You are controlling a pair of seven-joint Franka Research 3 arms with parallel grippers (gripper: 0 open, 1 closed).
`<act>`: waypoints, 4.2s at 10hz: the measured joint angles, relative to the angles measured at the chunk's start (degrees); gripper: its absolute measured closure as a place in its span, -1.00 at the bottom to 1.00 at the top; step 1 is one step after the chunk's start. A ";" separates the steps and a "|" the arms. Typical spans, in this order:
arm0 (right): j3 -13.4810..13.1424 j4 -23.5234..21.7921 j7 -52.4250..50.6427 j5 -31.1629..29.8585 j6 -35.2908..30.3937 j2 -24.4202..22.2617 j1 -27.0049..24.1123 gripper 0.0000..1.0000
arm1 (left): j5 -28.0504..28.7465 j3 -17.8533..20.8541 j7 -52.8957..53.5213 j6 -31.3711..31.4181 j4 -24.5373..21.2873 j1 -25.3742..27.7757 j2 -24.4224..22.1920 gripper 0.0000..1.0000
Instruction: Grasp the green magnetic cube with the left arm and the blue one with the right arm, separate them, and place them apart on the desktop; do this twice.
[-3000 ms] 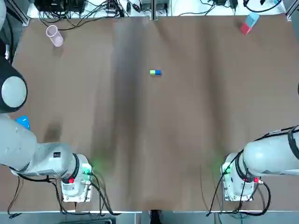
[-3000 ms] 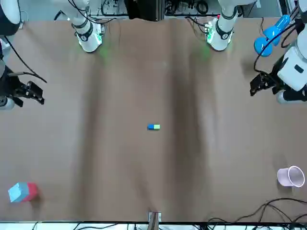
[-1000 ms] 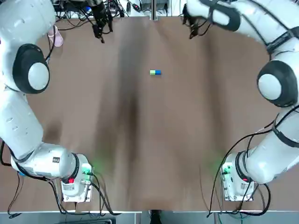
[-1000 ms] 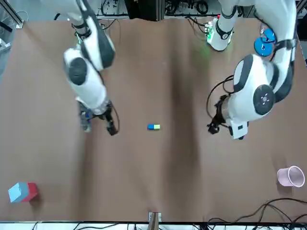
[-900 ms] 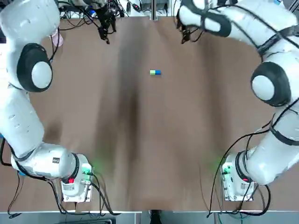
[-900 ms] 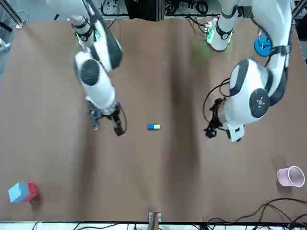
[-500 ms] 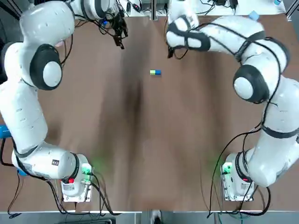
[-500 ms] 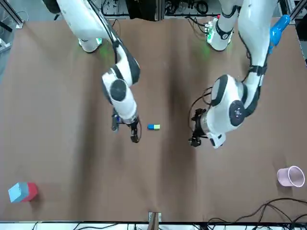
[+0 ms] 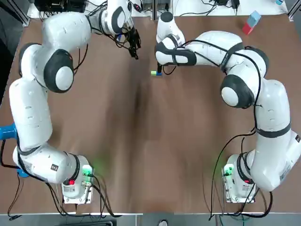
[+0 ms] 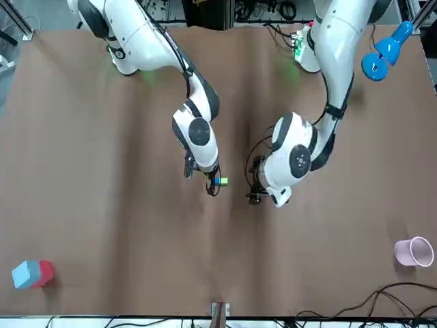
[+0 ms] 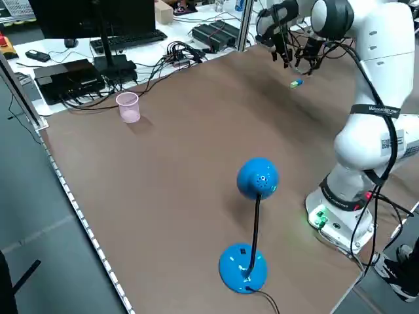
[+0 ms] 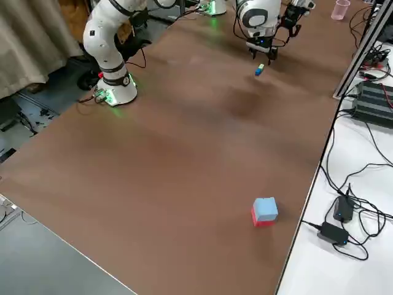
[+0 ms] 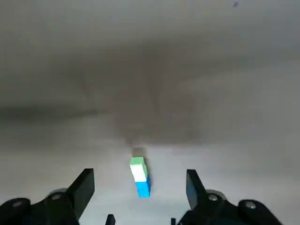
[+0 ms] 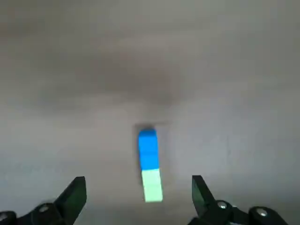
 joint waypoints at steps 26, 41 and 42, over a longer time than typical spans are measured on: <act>-1.48 -0.56 0.77 1.95 4.42 5.07 2.34 -0.32 | -4.61 -0.01 0.27 16.69 -1.21 -7.78 10.32 -0.07; -1.63 -0.41 0.67 1.71 4.80 4.88 2.51 0.53 | -4.59 0.87 0.57 16.83 -1.16 -7.39 10.27 0.52; -1.63 -0.41 0.67 1.68 4.80 4.88 2.56 0.53 | -4.12 1.12 0.96 16.83 -1.18 -6.47 10.16 0.52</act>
